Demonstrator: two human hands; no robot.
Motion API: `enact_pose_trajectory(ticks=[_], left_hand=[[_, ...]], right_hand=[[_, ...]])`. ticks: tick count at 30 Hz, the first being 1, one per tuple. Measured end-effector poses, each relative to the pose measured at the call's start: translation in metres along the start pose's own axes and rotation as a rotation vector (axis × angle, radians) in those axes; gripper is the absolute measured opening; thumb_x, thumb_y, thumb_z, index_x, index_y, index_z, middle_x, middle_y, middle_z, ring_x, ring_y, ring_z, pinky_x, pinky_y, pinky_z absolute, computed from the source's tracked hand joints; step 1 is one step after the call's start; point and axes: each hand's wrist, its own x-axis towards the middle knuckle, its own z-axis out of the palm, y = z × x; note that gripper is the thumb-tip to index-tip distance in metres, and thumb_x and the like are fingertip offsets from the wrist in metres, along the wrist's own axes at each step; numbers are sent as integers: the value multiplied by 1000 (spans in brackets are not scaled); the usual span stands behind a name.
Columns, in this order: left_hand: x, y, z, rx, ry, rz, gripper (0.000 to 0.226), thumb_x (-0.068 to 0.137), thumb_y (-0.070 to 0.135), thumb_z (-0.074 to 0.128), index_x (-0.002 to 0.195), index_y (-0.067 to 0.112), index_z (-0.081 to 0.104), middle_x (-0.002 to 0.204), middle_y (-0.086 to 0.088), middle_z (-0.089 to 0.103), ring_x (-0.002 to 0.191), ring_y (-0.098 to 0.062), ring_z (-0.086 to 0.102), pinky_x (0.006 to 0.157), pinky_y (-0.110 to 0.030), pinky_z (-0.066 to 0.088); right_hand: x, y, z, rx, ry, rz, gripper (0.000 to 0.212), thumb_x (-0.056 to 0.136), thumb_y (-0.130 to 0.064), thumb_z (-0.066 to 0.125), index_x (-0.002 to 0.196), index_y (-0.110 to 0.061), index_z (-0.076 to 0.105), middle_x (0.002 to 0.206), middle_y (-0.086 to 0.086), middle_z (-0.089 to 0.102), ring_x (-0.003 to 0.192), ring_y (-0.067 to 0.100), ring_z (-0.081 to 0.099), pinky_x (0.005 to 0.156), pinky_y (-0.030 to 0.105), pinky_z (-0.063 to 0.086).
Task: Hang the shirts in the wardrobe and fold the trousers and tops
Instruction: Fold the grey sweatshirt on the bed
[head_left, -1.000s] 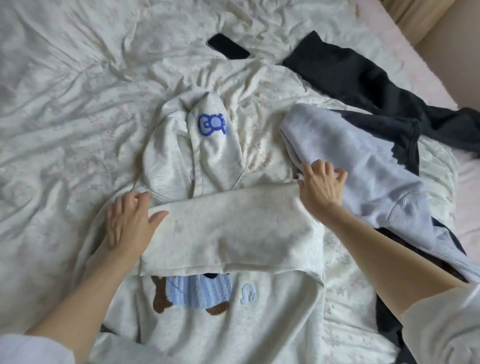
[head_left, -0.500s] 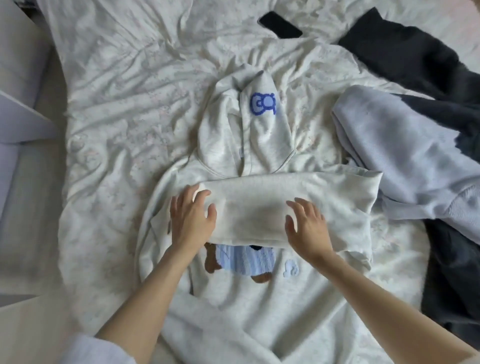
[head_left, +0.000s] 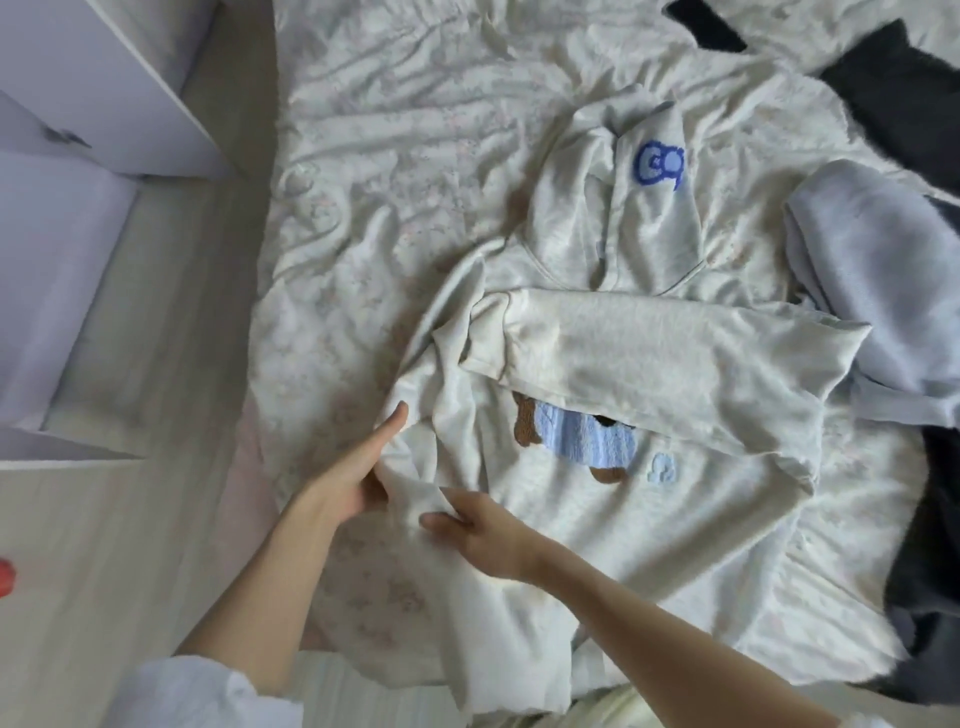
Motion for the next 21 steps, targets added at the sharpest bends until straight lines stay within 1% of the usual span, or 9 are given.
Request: enact_pose_trajectory(ticks=[3, 5, 7, 11, 13, 15, 18, 19, 21], left_hand=[[-8, 16, -12, -141, -15, 68, 70, 62, 62, 67, 108, 10, 66, 102, -13, 71, 89, -22, 70, 72, -32, 55], [-19, 32, -22, -155, 4, 114, 56, 71, 60, 64, 99, 12, 72, 97, -11, 72, 86, -21, 70, 71, -32, 56], [-32, 48, -35, -162, 43, 189, 33, 88, 40, 57, 81, 14, 76, 84, -6, 73, 77, -16, 70, 68, -27, 53], [-44, 81, -62, 425, 589, 519, 12, 82, 4, 62, 89, 12, 64, 89, -11, 63, 82, -20, 56, 65, -27, 40], [-42, 94, -71, 759, 808, 641, 17, 82, 5, 63, 99, 5, 62, 102, -20, 63, 92, -30, 56, 74, -33, 40], [-39, 101, -77, 986, 939, 617, 21, 86, 17, 62, 104, 5, 60, 109, -22, 61, 101, -41, 54, 81, -40, 41], [-31, 105, -86, 863, 857, 511, 27, 87, 30, 62, 83, 4, 58, 101, -26, 61, 101, -42, 56, 75, -37, 42], [-29, 102, -89, 733, 764, 469, 29, 87, 32, 63, 74, 7, 54, 93, -22, 62, 99, -39, 57, 69, -34, 40], [-25, 89, -98, 467, 546, 357, 25, 87, 37, 62, 80, 13, 56, 93, -9, 61, 93, -29, 60, 69, -31, 42]], right_hand=[[15, -25, -17, -9, 66, 7, 27, 98, -26, 46, 91, -2, 58, 78, -1, 53, 73, 8, 49, 65, 19, 39], [20, -38, -29, 56, 87, 13, 26, 97, -26, 47, 80, -9, 56, 67, -8, 53, 63, 2, 48, 57, 12, 37], [23, -51, -32, 250, 61, 54, 17, 95, -26, 51, 89, -15, 61, 77, -6, 64, 68, 4, 58, 65, 16, 47], [37, -70, -29, 289, -20, 90, 27, 91, -27, 58, 112, -9, 60, 98, 9, 66, 85, 20, 63, 78, 33, 52], [43, -73, -26, 172, -65, 140, 31, 92, -21, 56, 120, -7, 54, 93, 6, 66, 74, 13, 62, 67, 20, 52], [48, -69, -26, 68, -15, 152, 32, 94, -14, 51, 126, -7, 49, 102, 15, 66, 68, 12, 57, 62, 14, 48], [57, -55, -36, -60, 196, 86, 36, 93, -6, 46, 129, -7, 48, 114, 22, 62, 84, 24, 59, 78, 29, 46], [58, -51, -39, -87, 233, 64, 37, 93, -8, 45, 130, -9, 48, 115, 19, 63, 91, 25, 61, 81, 29, 46], [58, -45, -38, -92, 246, 6, 38, 94, -17, 49, 132, -16, 46, 116, 10, 62, 95, 17, 60, 84, 23, 46]])
